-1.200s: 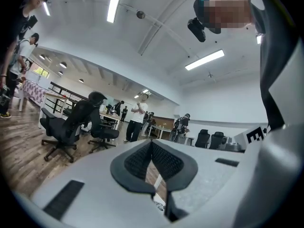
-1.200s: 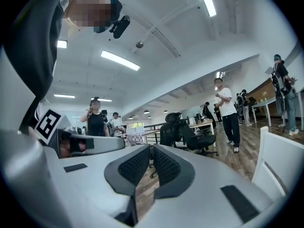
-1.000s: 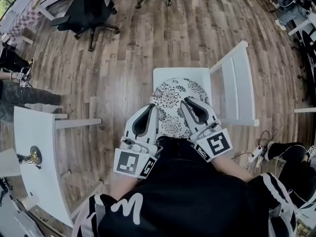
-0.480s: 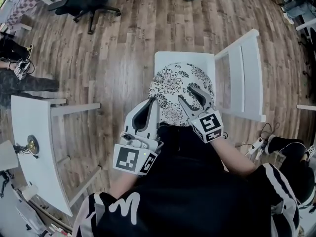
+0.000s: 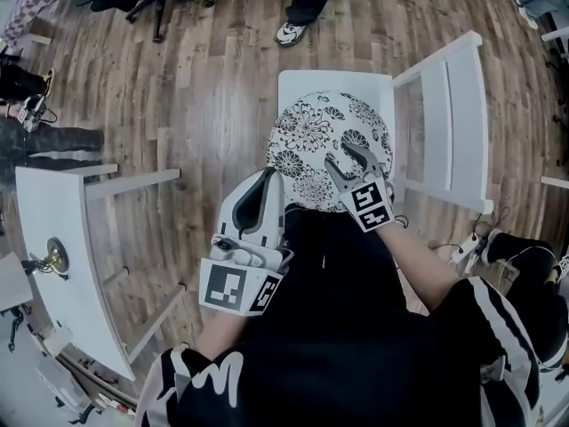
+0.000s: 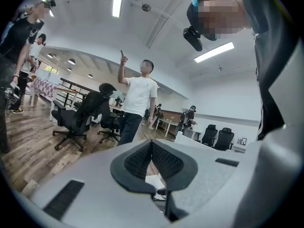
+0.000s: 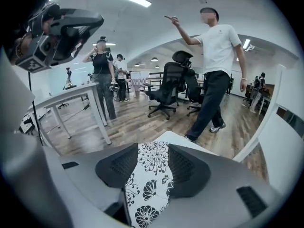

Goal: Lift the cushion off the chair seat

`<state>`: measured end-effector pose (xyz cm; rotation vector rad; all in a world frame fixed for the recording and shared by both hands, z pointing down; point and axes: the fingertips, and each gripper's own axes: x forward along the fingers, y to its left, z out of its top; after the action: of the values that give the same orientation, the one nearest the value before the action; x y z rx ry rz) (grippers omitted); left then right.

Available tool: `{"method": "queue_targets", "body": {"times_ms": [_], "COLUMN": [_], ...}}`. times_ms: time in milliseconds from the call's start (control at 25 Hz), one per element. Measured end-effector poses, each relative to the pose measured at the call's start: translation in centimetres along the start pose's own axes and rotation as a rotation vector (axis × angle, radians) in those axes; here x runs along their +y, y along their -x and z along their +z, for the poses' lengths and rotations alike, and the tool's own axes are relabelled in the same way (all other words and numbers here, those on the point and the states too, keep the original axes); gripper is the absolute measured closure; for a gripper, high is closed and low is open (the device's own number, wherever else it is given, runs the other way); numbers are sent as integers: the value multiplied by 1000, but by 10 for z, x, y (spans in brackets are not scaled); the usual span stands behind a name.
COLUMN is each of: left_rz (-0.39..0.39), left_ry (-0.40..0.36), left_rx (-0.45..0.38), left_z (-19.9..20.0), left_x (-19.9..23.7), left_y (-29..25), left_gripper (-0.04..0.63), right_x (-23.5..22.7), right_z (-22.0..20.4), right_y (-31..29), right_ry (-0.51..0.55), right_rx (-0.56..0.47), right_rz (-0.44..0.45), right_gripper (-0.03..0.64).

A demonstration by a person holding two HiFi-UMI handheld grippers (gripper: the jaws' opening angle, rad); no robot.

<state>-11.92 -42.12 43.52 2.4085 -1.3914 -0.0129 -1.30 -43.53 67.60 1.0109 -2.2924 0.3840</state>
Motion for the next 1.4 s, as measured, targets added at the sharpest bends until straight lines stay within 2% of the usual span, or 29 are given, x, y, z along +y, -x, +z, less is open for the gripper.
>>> {"method": "queue_targets", "body": {"times_ms": [400,1400], "left_rz": [14,75], "left_ry": [5,36], "left_rx": [23,73], "left_z": [-10,-35], "left_x": [9,42], "left_y": [-1,11], "left_gripper": [592,592], "right_x": [-2,1], "right_z": [-54,-129], "right_y": [-40,-105], "right_ry": [-9,36], "right_rx": [166,405], "right_rz": [10,47], "right_gripper": [431,431]}}
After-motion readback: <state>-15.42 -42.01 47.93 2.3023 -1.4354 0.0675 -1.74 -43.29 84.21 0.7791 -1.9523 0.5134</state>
